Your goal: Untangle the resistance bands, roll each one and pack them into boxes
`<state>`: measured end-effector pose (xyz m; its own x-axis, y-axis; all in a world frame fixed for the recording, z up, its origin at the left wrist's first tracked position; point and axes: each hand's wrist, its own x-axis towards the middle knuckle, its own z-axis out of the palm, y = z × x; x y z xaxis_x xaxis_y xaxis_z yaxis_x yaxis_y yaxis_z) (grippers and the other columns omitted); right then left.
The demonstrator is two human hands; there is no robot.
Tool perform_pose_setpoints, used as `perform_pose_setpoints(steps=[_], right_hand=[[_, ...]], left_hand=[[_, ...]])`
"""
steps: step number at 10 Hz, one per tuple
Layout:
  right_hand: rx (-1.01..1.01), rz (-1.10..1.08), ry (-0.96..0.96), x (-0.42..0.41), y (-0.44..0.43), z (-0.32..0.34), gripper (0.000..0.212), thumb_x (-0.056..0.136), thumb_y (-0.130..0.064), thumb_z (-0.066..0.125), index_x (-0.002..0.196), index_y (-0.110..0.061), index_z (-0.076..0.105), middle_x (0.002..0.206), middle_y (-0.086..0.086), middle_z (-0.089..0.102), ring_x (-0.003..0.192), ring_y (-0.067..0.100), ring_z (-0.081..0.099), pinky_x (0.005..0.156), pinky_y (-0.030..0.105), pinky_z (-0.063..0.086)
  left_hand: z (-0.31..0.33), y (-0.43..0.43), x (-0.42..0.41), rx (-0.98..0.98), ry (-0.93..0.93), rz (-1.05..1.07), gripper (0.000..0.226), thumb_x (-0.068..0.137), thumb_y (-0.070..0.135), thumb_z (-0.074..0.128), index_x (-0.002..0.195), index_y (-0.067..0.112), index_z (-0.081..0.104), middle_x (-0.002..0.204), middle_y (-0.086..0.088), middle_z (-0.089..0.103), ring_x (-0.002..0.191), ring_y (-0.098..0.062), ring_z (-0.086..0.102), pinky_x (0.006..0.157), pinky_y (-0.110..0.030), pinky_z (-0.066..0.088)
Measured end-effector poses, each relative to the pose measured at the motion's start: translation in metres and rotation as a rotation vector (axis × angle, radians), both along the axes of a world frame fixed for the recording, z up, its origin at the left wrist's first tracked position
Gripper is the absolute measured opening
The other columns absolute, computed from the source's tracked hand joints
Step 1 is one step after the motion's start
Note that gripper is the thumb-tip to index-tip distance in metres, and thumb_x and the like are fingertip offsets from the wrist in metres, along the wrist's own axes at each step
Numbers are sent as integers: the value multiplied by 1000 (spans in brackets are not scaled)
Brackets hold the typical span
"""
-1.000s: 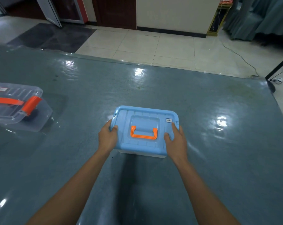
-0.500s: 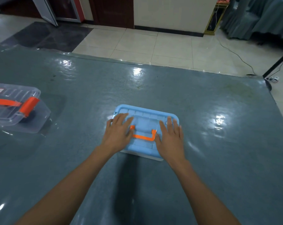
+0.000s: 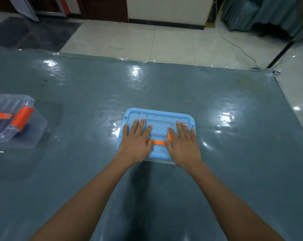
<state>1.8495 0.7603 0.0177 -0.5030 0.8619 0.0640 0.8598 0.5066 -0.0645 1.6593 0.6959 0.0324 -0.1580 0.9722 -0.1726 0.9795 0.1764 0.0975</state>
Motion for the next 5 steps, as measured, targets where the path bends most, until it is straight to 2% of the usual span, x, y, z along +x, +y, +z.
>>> perform_pose_setpoints(steps=[2,3,4,5], right_hand=[[-155,-7,-120,-4,1,18,81,88,-62,4,154,-23,29,166,12,11,153,32,9,123,53,3],[-174,-8,-206,-7,1,27,62,101,-54,24,154,-22,27,166,13,9,152,31,9,121,53,8],[-164,15,-170,-9,-12,45,53,102,-46,37,148,-18,37,162,15,20,149,33,21,118,50,19],[-157,58,-124,-1,-28,56,56,102,-44,41,151,-19,34,161,13,24,148,32,23,119,48,22]], left_hand=[[3,2,-1,4,-22,-10,64,101,54,27,159,28,16,168,-2,-2,154,-24,-6,122,-55,-4],[10,3,-3,-14,-17,-27,62,102,53,30,157,25,22,168,-5,4,154,-26,-1,122,-56,2],[23,-4,-3,-13,-8,-35,61,102,53,33,154,22,27,166,-7,14,154,-27,6,122,-55,8],[33,-23,2,69,2,-26,55,101,49,37,149,24,35,159,-6,29,151,-27,16,119,-51,16]])
